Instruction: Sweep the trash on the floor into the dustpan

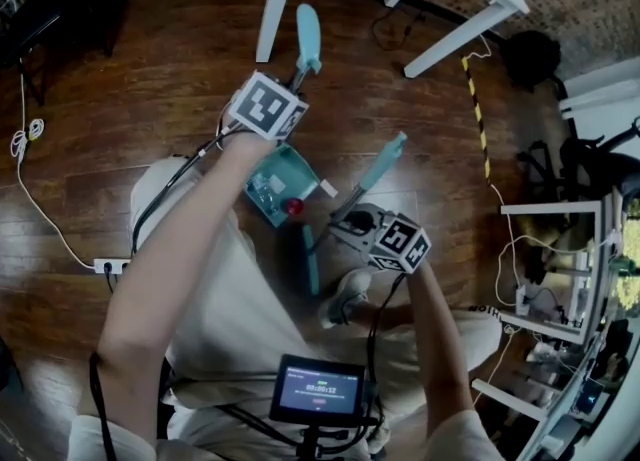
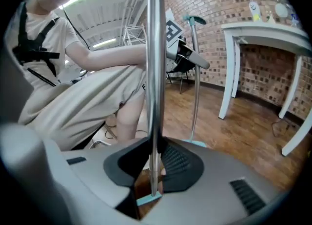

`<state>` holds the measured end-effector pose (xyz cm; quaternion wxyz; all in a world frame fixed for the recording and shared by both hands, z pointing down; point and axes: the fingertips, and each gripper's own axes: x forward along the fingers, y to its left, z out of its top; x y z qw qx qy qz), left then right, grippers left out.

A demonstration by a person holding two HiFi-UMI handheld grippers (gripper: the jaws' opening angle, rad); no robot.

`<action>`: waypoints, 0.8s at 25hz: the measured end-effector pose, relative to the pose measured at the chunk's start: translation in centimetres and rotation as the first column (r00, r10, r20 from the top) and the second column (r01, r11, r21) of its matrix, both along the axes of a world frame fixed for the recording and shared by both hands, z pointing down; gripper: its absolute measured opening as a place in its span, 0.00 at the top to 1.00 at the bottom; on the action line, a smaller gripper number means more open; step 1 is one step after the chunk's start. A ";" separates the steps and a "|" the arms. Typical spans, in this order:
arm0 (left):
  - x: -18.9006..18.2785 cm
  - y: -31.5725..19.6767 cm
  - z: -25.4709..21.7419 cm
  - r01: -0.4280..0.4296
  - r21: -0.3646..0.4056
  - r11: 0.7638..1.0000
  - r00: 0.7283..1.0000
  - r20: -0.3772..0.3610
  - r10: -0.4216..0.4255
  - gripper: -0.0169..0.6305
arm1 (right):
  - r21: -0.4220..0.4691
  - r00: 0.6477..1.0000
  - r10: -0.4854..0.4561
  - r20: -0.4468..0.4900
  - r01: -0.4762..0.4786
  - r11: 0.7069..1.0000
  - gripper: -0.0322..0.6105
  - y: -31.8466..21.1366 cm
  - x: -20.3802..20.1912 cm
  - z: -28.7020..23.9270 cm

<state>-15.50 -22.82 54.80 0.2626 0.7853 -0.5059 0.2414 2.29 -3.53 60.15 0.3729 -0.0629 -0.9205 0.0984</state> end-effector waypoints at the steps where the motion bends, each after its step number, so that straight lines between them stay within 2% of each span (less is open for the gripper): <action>1: 0.1 0.1 -0.1 0.001 0.003 1.000 1.000 -0.010 -0.001 0.89 | 0.021 1.000 -0.002 0.029 0.001 1.000 0.79 -0.5 -1.0 0.3; 5: 0.1 -0.2 -0.7 0.004 0.027 1.000 0.999 -0.052 -0.002 0.89 | 0.134 0.991 0.036 0.125 -0.053 0.990 0.79 -2.4 -3.9 -1.7; 10: -1.3 -0.1 -0.1 0.027 0.010 1.000 0.999 -0.039 -0.026 0.89 | 0.222 0.981 0.042 0.188 -0.084 0.971 0.79 -2.0 -3.7 -5.9; 13: -0.7 -0.2 -0.6 0.018 0.029 0.999 0.998 -0.057 -0.016 0.89 | 0.200 0.953 0.169 0.250 -0.222 0.954 0.79 -2.9 -1.7 -8.7; 15: -0.8 -0.2 -0.4 0.023 0.025 0.999 0.999 -0.043 -0.022 0.89 | 0.196 0.931 0.254 0.263 -0.309 0.931 0.79 -3.7 0.8 -10.2; 20: -1.5 -0.1 -0.9 0.057 0.030 0.998 0.997 -0.058 -0.055 0.89 | 0.248 0.889 0.374 0.264 -0.438 0.864 0.79 -6.3 6.5 -13.0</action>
